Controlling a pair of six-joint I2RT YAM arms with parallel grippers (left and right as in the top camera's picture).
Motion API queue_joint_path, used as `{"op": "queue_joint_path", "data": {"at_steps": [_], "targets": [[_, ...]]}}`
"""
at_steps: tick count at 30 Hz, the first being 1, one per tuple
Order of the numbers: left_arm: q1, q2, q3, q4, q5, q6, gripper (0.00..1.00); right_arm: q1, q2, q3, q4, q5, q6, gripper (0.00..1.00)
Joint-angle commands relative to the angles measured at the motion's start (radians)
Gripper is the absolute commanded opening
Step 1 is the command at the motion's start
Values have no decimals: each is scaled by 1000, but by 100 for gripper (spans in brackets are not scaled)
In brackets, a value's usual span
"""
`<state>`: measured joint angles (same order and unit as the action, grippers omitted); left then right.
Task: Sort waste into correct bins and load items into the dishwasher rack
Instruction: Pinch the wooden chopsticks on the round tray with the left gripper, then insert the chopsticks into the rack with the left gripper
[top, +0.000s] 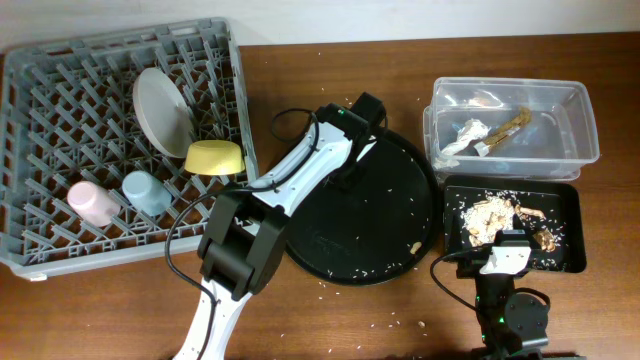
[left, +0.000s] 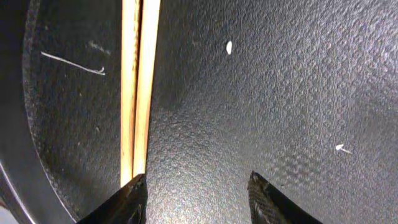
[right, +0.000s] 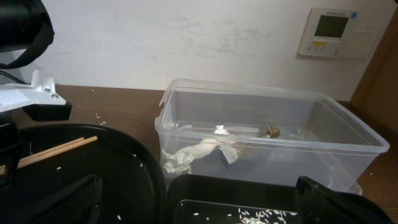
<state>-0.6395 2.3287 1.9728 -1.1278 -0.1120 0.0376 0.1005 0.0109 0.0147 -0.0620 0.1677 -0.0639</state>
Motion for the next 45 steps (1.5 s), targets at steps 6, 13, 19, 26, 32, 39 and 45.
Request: {"op": "queue_joint_path", "data": {"at_steps": [6,13,19,26,32,39,45], "targets": [[3,102,-29,45,21,1,50,-3,-6,-9,-1,1,-3,99],[3,100,255,-195,-76,2,45,-3,-6,-9,-1,1,-3,98],[26,233,235,-110,-95,1,45,-3,-6,-9,-1,1,-3,98],[44,237,235,-127,169,85,64,-3,-6,-9,-1,1,-3,98],[80,242,257,-225,215,-16,0,-3,-6,-9,-1,1,-3,99],[237,-36,751,-560,117,-298,0,-3,-6,-9,-1,1,-3,98],[603,-73,739,-541,60,-347,0,-3,-6,-9,-1,1,-3,99]]}}
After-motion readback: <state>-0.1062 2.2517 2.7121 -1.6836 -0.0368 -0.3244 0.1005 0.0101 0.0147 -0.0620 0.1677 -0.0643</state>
